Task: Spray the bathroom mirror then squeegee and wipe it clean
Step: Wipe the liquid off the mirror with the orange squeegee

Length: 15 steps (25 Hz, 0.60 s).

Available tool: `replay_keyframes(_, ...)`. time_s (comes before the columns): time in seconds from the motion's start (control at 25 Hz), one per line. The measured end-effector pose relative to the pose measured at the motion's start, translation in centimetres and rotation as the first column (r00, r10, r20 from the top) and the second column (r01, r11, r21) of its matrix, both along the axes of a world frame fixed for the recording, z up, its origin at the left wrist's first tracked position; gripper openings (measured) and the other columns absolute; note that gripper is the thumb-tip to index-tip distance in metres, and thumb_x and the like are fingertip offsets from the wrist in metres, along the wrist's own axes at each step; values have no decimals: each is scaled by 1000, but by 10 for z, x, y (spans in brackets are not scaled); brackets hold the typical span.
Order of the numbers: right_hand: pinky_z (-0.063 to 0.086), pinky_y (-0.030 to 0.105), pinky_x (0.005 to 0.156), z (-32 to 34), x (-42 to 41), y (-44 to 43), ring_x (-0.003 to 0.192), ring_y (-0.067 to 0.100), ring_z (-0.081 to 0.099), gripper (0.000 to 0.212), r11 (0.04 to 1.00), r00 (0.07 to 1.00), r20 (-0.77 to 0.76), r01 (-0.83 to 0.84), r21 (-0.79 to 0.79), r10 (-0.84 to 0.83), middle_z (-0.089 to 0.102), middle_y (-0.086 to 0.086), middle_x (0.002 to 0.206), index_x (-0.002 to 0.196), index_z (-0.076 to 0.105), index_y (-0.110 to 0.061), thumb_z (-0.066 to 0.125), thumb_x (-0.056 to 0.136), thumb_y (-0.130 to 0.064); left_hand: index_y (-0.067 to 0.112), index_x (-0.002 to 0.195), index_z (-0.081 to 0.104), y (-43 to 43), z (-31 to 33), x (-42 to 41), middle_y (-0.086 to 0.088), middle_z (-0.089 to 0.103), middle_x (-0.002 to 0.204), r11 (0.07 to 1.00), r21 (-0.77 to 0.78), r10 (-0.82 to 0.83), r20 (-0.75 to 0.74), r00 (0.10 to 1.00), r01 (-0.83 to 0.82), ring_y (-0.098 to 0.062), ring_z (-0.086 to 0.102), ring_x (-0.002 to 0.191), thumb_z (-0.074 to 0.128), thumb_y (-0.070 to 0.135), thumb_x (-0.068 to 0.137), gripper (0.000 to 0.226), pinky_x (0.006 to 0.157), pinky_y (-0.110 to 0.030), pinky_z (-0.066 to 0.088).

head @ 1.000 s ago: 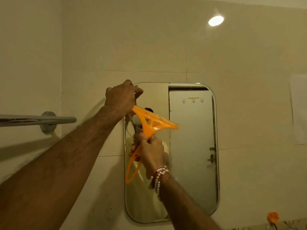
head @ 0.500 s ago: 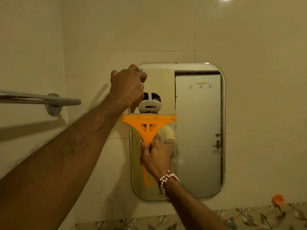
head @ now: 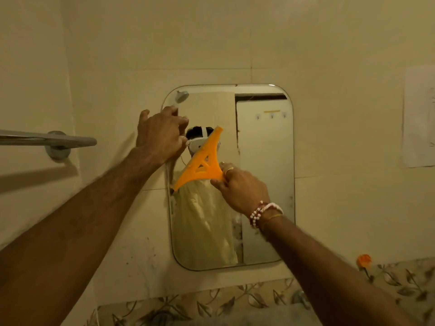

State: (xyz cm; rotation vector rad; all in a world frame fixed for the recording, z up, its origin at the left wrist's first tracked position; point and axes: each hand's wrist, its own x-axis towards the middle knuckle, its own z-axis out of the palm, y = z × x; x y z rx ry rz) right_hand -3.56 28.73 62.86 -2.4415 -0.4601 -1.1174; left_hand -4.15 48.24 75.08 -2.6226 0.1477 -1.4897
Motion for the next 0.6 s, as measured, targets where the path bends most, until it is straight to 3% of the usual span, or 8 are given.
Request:
replay_keyframes(0.12, 28, 19, 46, 14, -9, -29, 50, 3, 41, 44, 993, 995, 77, 77, -92, -70, 41, -14, 62, 69, 44, -28, 46, 91, -66, 31, 140, 57, 4, -20, 1, -1, 38, 161, 999, -44, -5, -3, 1000, 4, -25, 62, 121, 63, 38, 96, 45, 119, -54, 23)
replay_keyframes(0.2, 28, 19, 46, 22, -14, -52, 47, 6, 43, 49, 990, 994, 66, 98, -105, -92, 42, -13, 59, 65, 41, -26, 45, 91, -67, 31, 142, 56, 5, -34, 4, -1, 37, 162, 998, -62, 6, 11, 1000, -5, -23, 64, 118, 61, 35, 98, 44, 119, -52, 24)
replay_keyframes(0.32, 32, 20, 49, 27, -16, -90, 50, 10, 48, 50, 980, 984, 17, 177, -89, -176, 51, -7, 58, 67, 42, -26, 44, 90, -71, 30, 142, 55, 2, -46, 9, -2, 37, 161, 996, -85, 26, 36, 999, -23, -22, 62, 118, 60, 26, 98, 45, 119, -50, 26)
replay_keyframes(0.48, 32, 21, 50, 20, -14, -137, 53, 14, 51, 61, 965, 965, -15, 261, -6, -261, 54, -3, 60, 78, 61, -20, 37, 88, -75, 28, 141, 56, -1, -48, 8, -3, 38, 160, 993, -113, 32, 42, 999, -27, -23, 63, 116, 61, 18, 95, 48, 118, -51, 27)
replay_keyframes(0.6, 29, 21, 50, 5, -7, -153, 53, 14, 50, 59, 956, 959, -58, 282, 74, -278, 53, -2, 60, 83, 65, -19, 38, 91, -71, 28, 143, 55, -2, -50, 5, -2, 35, 162, 992, -125, 21, 41, 999, -15, -24, 61, 120, 59, 14, 95, 50, 118, -51, 26)
